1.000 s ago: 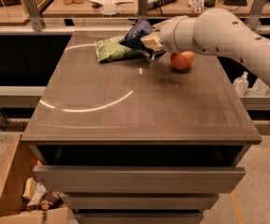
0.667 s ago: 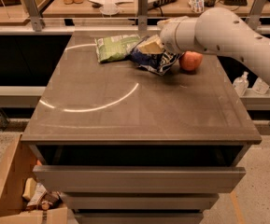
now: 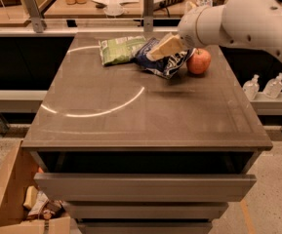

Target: Move blue chip bag near green jalapeno chip bag

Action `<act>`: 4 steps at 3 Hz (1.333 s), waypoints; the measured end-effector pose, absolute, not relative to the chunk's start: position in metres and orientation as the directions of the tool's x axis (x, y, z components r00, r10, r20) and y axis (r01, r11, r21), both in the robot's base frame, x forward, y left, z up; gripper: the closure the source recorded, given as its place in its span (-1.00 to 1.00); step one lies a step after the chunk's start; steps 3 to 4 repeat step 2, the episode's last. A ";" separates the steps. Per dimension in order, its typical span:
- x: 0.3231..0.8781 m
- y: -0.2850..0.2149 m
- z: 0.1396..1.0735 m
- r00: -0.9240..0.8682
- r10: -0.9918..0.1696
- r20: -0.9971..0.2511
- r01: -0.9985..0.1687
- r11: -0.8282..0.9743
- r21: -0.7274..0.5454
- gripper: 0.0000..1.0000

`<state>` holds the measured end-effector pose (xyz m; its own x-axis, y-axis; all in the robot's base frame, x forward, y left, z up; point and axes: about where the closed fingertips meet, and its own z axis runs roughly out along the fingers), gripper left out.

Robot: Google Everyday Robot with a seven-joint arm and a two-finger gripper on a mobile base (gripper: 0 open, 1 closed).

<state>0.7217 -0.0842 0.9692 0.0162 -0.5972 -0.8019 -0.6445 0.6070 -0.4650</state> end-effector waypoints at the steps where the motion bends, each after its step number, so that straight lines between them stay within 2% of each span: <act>1: 0.700 -0.111 0.997 0.002 -0.650 -0.760 -0.577 0.620 -0.531 -1.00; 2: 0.670 -0.144 1.027 -0.063 -0.722 -0.689 -0.497 0.621 -0.605 -1.00; 4: 0.670 -0.144 1.027 -0.063 -0.722 -0.689 -0.497 0.621 -0.605 -1.00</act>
Offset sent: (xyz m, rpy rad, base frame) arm -0.0818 -0.1238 0.0992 -0.2470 -0.0073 -0.4868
